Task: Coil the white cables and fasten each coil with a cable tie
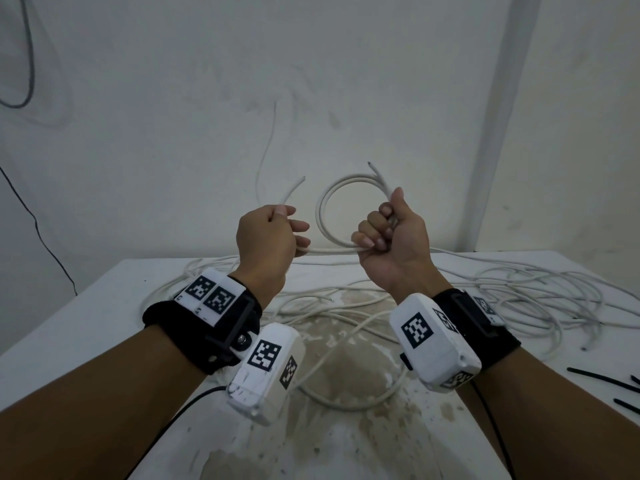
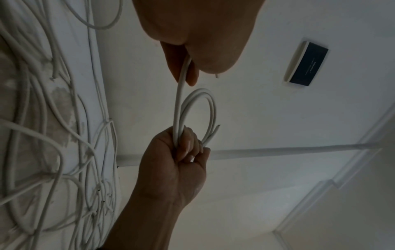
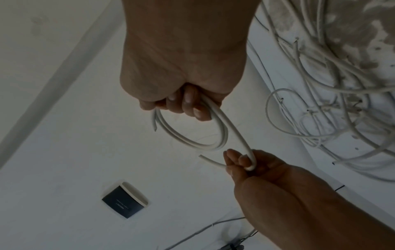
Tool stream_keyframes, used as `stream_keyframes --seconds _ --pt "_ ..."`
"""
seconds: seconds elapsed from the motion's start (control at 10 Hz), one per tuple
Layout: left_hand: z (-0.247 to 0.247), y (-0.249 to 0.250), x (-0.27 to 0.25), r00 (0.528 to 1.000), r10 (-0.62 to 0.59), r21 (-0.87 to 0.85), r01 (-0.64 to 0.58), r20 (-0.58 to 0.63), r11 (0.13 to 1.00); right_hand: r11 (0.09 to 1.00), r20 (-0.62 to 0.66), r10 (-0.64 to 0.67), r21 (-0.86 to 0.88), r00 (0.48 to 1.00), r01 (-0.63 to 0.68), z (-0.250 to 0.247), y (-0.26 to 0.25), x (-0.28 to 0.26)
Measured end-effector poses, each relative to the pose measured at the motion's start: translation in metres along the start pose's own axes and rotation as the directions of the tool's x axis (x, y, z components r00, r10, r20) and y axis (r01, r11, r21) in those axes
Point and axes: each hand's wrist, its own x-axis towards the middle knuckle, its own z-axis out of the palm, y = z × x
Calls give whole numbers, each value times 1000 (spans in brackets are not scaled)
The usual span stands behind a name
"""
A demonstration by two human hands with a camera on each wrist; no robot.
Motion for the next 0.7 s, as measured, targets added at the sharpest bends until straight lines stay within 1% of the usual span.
stream_keyframes --seconds 0.1,0.2,0.3,0.4,0.5,0.6,0.7 --pt "-3 2 4 999 9 14 -9 -35 1000 1000 -10 -1 30 1000 1 0 -4 1" --pt "-5 3 5 999 23 33 -22 -43 999 999 -14 -3 37 1000 3 -2 -5 2" --pt "-4 4 4 992 123 98 -120 -27 988 999 26 32 -38 999 -31 -3 -2 0" --pt "-2 10 5 977 195 131 -205 81 970 975 93 107 -203 990 -86 -4 3 -7" --pt "1 20 2 951 114 57 -136 287 989 948 107 150 -299 983 -112 -4 6 -11" --pt "0 27 2 920 71 57 -100 385 993 932 93 169 -340 981 -128 -5 4 -11" --pt "-2 29 6 892 56 30 -78 450 997 917 79 173 -377 982 -131 -7 4 -11"
